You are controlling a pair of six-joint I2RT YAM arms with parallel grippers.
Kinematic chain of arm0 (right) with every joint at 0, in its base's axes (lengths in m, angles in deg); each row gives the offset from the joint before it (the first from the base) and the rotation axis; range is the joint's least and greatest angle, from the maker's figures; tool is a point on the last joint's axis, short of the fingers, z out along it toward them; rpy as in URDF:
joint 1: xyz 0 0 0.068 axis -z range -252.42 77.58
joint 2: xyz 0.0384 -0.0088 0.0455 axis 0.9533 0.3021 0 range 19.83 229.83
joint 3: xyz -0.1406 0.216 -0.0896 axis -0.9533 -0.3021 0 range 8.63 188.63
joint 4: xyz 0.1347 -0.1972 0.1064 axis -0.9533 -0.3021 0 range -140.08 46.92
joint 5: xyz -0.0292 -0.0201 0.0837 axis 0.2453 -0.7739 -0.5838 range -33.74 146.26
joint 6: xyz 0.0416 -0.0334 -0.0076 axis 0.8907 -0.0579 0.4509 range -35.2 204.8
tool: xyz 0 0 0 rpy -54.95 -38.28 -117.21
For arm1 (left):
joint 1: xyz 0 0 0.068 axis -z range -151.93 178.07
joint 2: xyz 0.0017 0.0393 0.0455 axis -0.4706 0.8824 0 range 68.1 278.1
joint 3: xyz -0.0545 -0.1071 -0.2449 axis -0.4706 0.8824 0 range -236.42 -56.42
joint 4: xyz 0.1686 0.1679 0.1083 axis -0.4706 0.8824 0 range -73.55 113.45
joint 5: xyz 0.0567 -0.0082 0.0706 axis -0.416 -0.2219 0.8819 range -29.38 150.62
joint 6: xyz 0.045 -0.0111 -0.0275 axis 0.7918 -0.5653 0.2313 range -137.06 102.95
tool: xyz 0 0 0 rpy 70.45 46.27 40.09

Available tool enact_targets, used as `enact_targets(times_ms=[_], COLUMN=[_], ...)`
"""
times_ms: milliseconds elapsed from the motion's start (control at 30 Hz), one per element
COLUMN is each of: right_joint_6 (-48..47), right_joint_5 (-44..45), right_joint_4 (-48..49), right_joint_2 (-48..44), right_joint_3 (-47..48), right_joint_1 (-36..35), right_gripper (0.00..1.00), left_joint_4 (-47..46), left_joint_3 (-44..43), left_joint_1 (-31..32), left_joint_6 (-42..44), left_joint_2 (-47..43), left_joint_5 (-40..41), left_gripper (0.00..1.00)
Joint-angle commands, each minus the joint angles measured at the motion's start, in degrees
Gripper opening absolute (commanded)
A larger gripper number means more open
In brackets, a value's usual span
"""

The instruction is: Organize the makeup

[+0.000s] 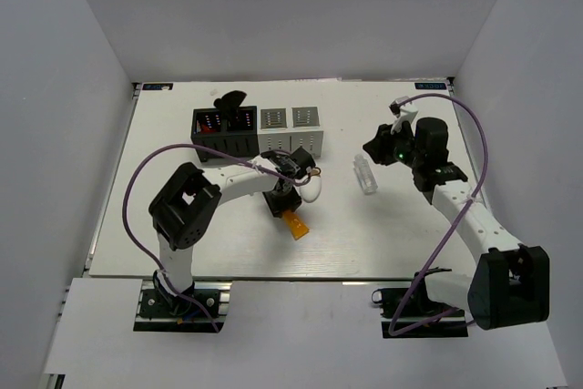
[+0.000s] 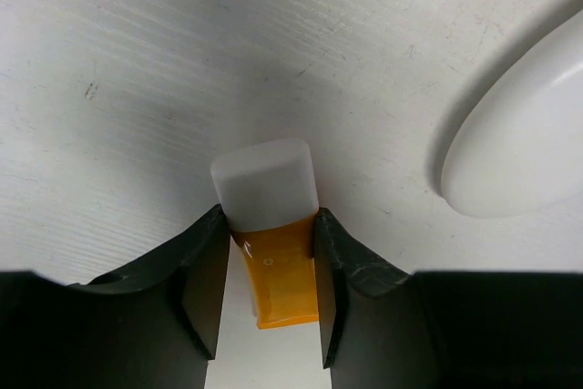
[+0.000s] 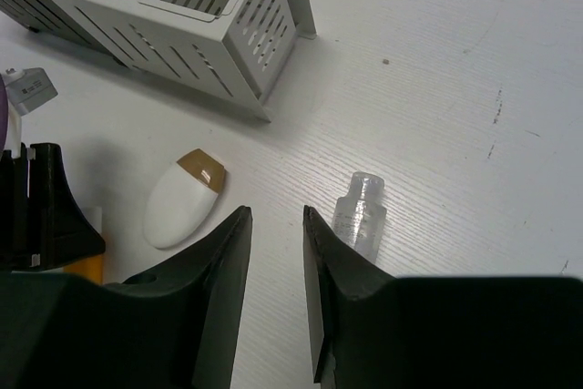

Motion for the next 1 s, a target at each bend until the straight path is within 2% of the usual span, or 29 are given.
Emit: enact_targets(times_ms=[0,167,300,367,400,500,633,833,967], right_joint_6=[-0.1,-0.8,-1.1,-1.2,-1.2,-1.2,-1.6,-2.4,-2.4], right_joint_5=[-2.0,-3.1,-3.1,-3.3,-3.8,-4.1,-4.3,-3.1,-2.3], right_joint_4=[1.3,1.2,1.7,1.6,1.5,1.5,1.6,1.0,1.0], right_joint_2=[-1.9,-2.8,-2.7,-2.8,-3.0,-3.1,-3.6,-5.0,-5.5], right_joint_3=[-0.3,-0.4,-1.2,-1.3,-1.4,-1.5,-1.7,-2.7,-3.3], right_joint_1=[0.4,0.8,0.8,0.9,0.8,0.7,0.7,0.8,0.8], right_gripper=[0.35,0.36,0.36,0.36,0.36,0.35,0.34,0.34,0.34], left_joint_4=[0.8,-4.6,-12.1,-16.9,-19.3,-24.2,-27.2,-30.9,-33.2], left_joint_3=[-2.6,-5.9,-9.2,-11.3,-13.4,-20.5,-28.1,-33.1,-32.7], left_joint_1=[1.3,3.0,1.6,0.2,0.2,-2.8,-7.3,-12.0,-12.6], left_joint_6=[1.7,10.6,27.1,32.1,38.4,46.7,52.6,58.2,59.7], left_joint_2=[-5.0,-14.2,-18.6,-18.8,-18.6,-14.8,-7.7,0.3,3.1], left_joint_5=[4.3,11.4,20.5,27.7,29.6,34.3,37.8,39.2,38.0], left_gripper=[0.16,0.13,0.16,0.18,0.18,0.19,0.18,0.18,0.19])
